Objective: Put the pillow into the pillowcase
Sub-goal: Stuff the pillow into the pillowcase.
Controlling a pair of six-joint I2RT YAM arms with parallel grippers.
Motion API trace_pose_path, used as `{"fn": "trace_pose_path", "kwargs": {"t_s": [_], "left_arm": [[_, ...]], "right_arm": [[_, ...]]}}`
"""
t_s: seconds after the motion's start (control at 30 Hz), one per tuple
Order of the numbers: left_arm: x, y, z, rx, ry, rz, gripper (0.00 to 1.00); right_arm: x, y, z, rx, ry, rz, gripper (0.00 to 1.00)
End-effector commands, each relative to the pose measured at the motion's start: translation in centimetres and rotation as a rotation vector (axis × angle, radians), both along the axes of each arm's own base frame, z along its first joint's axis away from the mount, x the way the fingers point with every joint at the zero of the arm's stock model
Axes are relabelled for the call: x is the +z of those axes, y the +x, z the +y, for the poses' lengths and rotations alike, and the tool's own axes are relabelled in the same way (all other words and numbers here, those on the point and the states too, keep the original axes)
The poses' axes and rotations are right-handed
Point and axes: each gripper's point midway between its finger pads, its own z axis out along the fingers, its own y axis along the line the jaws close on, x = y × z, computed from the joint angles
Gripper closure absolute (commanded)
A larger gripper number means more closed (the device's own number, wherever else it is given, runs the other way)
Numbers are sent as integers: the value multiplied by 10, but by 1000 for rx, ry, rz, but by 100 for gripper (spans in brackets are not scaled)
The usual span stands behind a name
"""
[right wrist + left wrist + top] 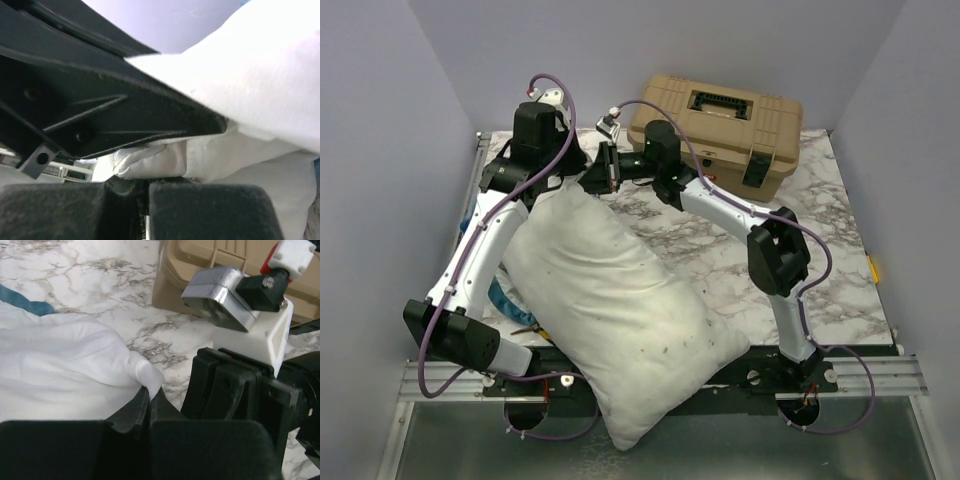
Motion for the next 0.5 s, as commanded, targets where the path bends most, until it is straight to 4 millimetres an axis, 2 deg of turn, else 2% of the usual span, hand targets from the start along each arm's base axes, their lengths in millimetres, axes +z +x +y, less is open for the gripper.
{"fn": "trace_pose_path", "kwargs": {"t_s": [0.0, 0.07, 0.17, 0.3, 0.47], "left_arm": [[31, -17, -39, -125, -207, -60, 100], [37, -24, -49, -162, -249, -63, 100], [56, -33, -68, -220, -313, -95, 100], [69, -32, -62, -164, -300, -139, 100], [103, -38, -80, -266, -381, -191, 100]], "right_arm": [[69, -9, -18, 10, 174, -53, 100], [75, -2, -15, 2, 180, -63, 100], [70, 11, -3, -18, 140, -45, 100], [73, 14, 4, -7, 176, -19, 100], [50, 12, 3, -19, 96, 7, 100]]}}
